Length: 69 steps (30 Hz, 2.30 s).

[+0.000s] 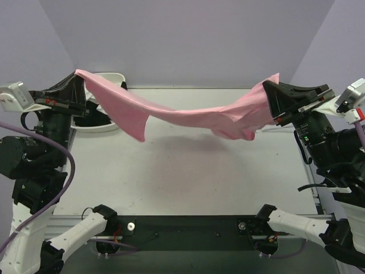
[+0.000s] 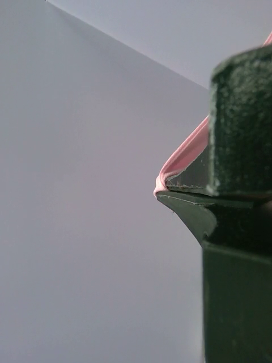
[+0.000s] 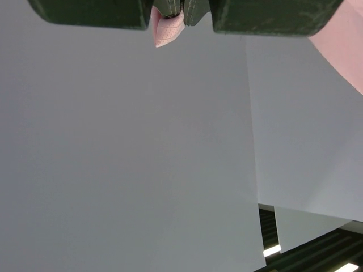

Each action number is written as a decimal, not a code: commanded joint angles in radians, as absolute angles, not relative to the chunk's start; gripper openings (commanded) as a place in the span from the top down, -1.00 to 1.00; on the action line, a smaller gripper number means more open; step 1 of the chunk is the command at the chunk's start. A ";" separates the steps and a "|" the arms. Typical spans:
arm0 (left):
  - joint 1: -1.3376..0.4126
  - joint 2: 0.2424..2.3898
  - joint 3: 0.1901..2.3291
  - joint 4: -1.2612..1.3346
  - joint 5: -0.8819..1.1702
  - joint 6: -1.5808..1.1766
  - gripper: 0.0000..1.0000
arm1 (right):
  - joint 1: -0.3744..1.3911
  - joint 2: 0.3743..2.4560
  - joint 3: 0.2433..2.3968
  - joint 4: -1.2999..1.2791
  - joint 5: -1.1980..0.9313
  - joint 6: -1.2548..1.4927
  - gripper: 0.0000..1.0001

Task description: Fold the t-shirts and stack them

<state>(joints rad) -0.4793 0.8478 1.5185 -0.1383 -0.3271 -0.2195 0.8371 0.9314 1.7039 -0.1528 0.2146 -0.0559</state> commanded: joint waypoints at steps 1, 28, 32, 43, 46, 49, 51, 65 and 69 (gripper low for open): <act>-0.485 0.854 1.528 -0.162 -0.239 -0.209 1.00 | 0.857 0.959 1.736 -0.170 0.247 -0.100 1.00; -0.400 1.577 1.292 0.080 -0.399 -0.425 1.00 | 0.262 1.759 1.746 -0.160 0.080 0.248 1.00; -0.344 1.785 1.319 0.077 -0.454 -0.445 1.00 | 0.245 1.975 1.805 -0.169 0.064 0.262 1.00; -0.250 1.809 1.499 -0.014 -0.391 -0.468 1.00 | 0.241 1.933 1.876 -0.157 0.074 0.258 1.00; -0.284 1.667 1.531 -0.015 -0.393 -0.410 1.00 | 0.278 1.784 1.849 -0.124 0.090 0.213 1.00; -0.342 1.528 1.560 -0.015 -0.411 -0.318 1.00 | 0.351 1.581 1.822 -0.098 0.138 0.126 1.00; -0.360 1.446 1.588 -0.018 -0.402 -0.276 1.00 | 0.395 1.495 1.775 -0.072 0.146 0.091 1.00; -0.716 0.906 1.553 -0.219 -0.398 -0.158 1.00 | 0.657 0.890 1.724 -0.307 0.029 0.040 1.00; -0.718 0.819 1.500 -0.241 -0.362 -0.195 1.00 | 0.653 0.830 1.742 -0.324 0.018 0.057 1.00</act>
<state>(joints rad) -0.7116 0.8612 1.5394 -0.1871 -0.4011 -0.1753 0.6495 0.8433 1.7203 -0.3050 0.0578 0.0463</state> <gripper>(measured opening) 0.026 0.042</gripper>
